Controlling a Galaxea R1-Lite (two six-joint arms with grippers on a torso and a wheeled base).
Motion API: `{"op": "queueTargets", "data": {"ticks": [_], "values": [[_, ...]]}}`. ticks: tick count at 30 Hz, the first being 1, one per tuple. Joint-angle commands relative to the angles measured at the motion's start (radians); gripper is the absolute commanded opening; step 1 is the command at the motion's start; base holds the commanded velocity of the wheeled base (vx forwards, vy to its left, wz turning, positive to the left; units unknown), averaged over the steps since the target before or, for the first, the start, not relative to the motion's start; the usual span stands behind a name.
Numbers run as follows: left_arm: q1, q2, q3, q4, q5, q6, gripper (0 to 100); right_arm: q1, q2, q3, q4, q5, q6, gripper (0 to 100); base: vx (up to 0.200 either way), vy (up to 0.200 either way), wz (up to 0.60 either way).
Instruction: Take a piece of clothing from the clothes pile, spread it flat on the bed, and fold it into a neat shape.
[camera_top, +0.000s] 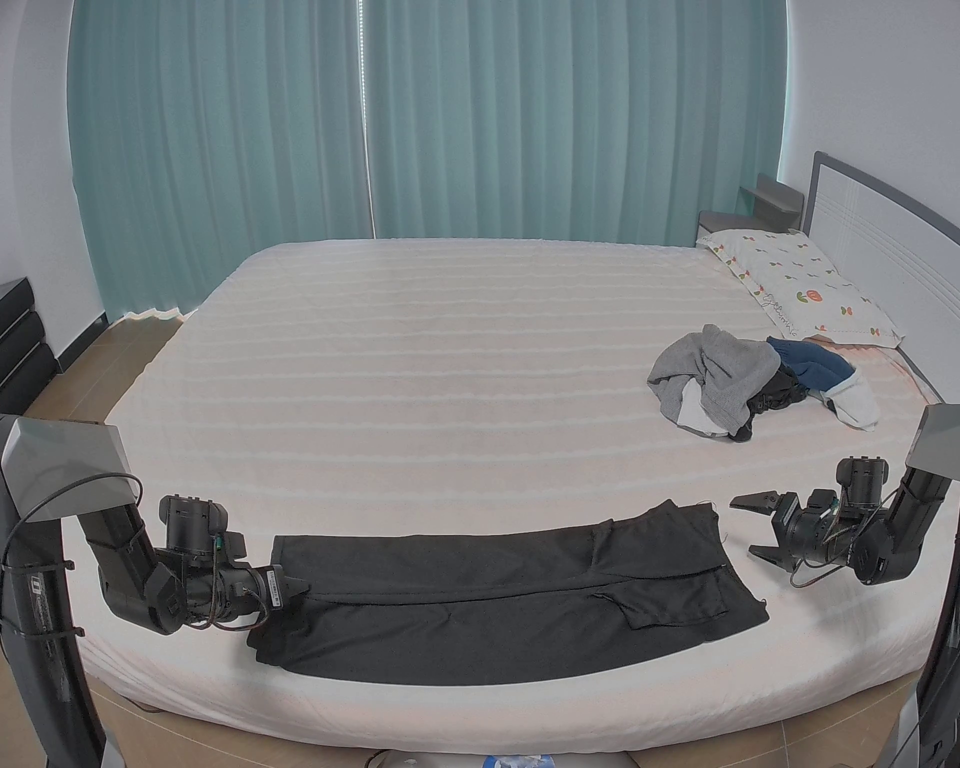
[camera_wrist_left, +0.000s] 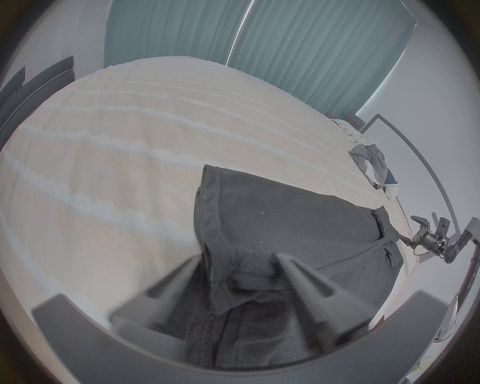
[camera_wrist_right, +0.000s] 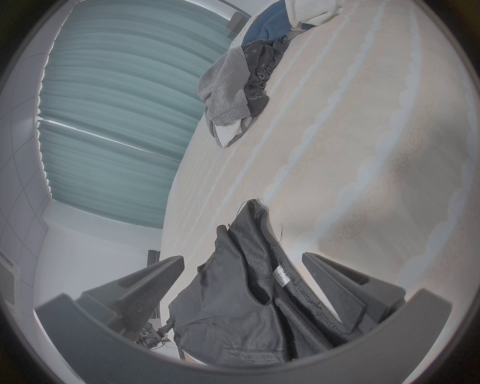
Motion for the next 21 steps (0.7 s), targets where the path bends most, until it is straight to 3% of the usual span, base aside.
{"op": "queueTargets", "data": {"ticks": [1, 21], "values": [[-0.004, 0.006, 0.007, 0.000, 0.001, -0.001, 0, 0.000, 0.002, 0.000, 0.000, 0.002, 0.000, 100, 0.000, 0.000, 0.00], [-0.006, -0.014, -0.004, -0.022, 0.001, -0.044, 0, 0.000, 0.003, -0.001, 0.000, 0.000, 0.002, 100, -0.010, 0.000, 0.00]]}}
